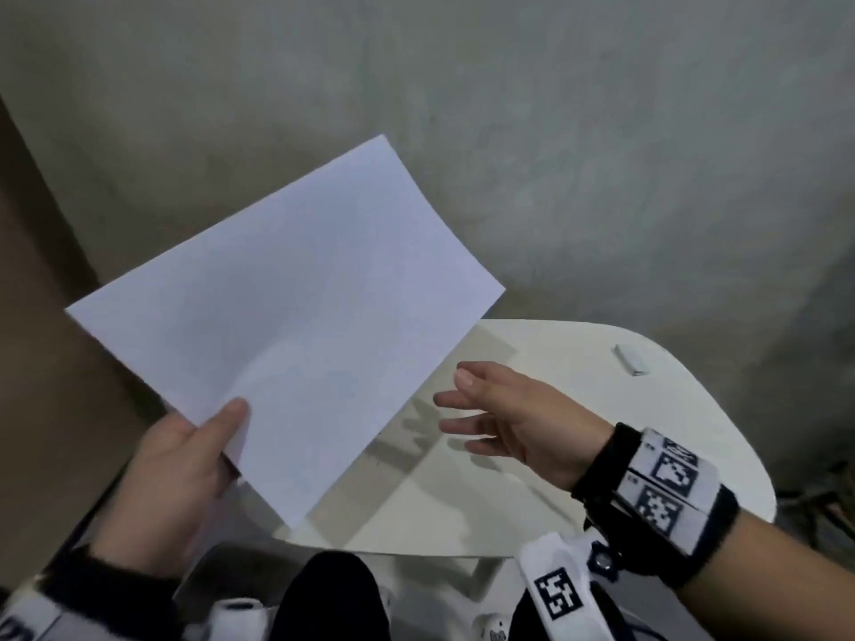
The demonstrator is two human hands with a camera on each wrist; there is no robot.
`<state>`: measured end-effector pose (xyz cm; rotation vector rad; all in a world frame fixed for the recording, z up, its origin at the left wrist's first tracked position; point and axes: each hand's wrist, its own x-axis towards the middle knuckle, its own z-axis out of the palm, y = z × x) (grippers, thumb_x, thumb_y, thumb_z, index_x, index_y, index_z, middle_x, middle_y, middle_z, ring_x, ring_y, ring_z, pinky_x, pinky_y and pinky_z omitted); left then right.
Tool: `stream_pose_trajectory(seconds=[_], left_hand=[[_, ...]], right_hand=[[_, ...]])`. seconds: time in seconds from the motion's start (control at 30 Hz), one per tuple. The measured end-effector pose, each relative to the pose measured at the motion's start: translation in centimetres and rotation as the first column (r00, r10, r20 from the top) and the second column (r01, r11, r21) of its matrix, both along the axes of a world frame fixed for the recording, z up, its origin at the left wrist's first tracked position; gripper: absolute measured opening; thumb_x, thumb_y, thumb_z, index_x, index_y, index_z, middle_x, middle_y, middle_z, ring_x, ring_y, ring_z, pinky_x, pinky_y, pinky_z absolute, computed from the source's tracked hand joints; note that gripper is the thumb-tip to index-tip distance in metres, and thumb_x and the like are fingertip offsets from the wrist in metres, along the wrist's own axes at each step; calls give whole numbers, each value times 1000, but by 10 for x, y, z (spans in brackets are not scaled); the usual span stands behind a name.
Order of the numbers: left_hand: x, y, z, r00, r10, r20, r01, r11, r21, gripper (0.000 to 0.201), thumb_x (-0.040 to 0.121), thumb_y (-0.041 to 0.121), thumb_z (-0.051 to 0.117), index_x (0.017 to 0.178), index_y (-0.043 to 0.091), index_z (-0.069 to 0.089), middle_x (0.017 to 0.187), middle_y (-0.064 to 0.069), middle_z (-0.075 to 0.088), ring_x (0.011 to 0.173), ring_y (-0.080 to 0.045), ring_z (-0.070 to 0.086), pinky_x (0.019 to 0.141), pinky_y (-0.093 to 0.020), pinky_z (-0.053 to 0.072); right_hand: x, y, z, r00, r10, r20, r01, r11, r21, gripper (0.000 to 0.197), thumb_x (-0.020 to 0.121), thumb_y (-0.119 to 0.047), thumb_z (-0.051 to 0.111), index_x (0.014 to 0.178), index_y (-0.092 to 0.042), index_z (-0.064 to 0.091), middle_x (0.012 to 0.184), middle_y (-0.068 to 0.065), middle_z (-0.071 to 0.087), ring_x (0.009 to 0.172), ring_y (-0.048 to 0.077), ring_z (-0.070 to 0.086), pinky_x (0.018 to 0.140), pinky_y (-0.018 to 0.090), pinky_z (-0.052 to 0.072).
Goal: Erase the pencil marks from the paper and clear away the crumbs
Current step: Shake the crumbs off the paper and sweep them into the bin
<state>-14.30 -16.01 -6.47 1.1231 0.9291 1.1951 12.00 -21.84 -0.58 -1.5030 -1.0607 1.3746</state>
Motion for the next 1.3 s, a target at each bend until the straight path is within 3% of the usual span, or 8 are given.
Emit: stream_pose_trajectory(seconds=[0.13, 0.33, 0.5, 0.63, 0.73, 0.9, 1.0, 1.3], left_hand=[[54, -7, 16, 975, -212, -70, 216, 975, 53, 28, 99, 13, 47, 89, -2, 69, 86, -10, 76, 80, -22, 74, 64, -24, 56], [90, -16, 7, 926, -335, -176, 353, 932, 84, 47, 77, 39, 75, 94, -4, 70, 85, -24, 72, 73, -31, 72, 75, -40, 53], [79, -18, 12, 893, -355, -277, 394, 914, 99, 16, 95, 9, 55, 105, 11, 67, 87, -14, 74, 67, -28, 70, 66, -30, 54], [43, -19, 10, 911, -328, -248, 362, 927, 103, 53, 59, 62, 83, 92, 22, 77, 81, -19, 72, 62, -34, 69, 62, -30, 59], [16, -23, 6, 917, -293, -269, 313, 949, 34, 85, 26, 78, 83, 90, 24, 77, 78, -20, 71, 60, -37, 68, 58, -28, 59], [-22, -24, -9, 935, -283, -212, 264, 958, -114, 55, 64, 37, 83, 105, 2, 72, 77, -30, 66, 53, -39, 66, 52, -33, 58], [-29, -27, -10, 940, -248, -233, 229, 968, -106, 84, 23, 69, 90, 89, 18, 78, 79, -28, 68, 57, -39, 67, 56, -33, 58], [-44, -32, -19, 970, -118, -212, 116, 993, -26, 46, 56, 44, 84, 90, 13, 77, 80, -29, 68, 52, -26, 67, 51, -20, 55]], right_hand=[[20, -6, 2, 958, -208, -198, 233, 965, 117, 20, 93, -19, 59, 111, -11, 59, 96, 0, 71, 77, 19, 69, 77, 35, 55], [64, -19, 8, 925, -351, -144, 373, 911, 174, 28, 95, 1, 48, 115, -14, 61, 96, 4, 70, 62, 13, 64, 60, 26, 58], [113, -23, 14, 909, -413, 57, 401, 903, 156, 31, 94, 3, 46, 112, -16, 61, 95, 3, 70, 73, 17, 65, 61, 28, 55], [153, -19, 10, 875, -331, 355, 360, 933, -18, 26, 93, 1, 48, 115, -11, 56, 99, 10, 68, 78, 22, 64, 66, 30, 56], [168, -13, 9, 759, -184, 624, 326, 938, -119, 21, 89, -2, 52, 108, -11, 52, 85, 14, 64, 72, 25, 59, 68, 36, 55], [168, 0, 10, 341, 158, 927, 243, 938, -249, 31, 87, -7, 56, 116, 0, 57, 97, 14, 64, 80, 24, 56, 51, 23, 41], [166, 6, 5, 159, 251, 955, 218, 934, -282, 30, 83, -10, 60, 112, -5, 57, 108, 9, 65, 84, 25, 56, 63, 25, 43], [163, 7, -10, -21, 352, 936, 252, 907, -336, 63, 89, -20, 52, 144, -12, 23, 138, 10, 48, 121, 28, 52, 97, 32, 42]])
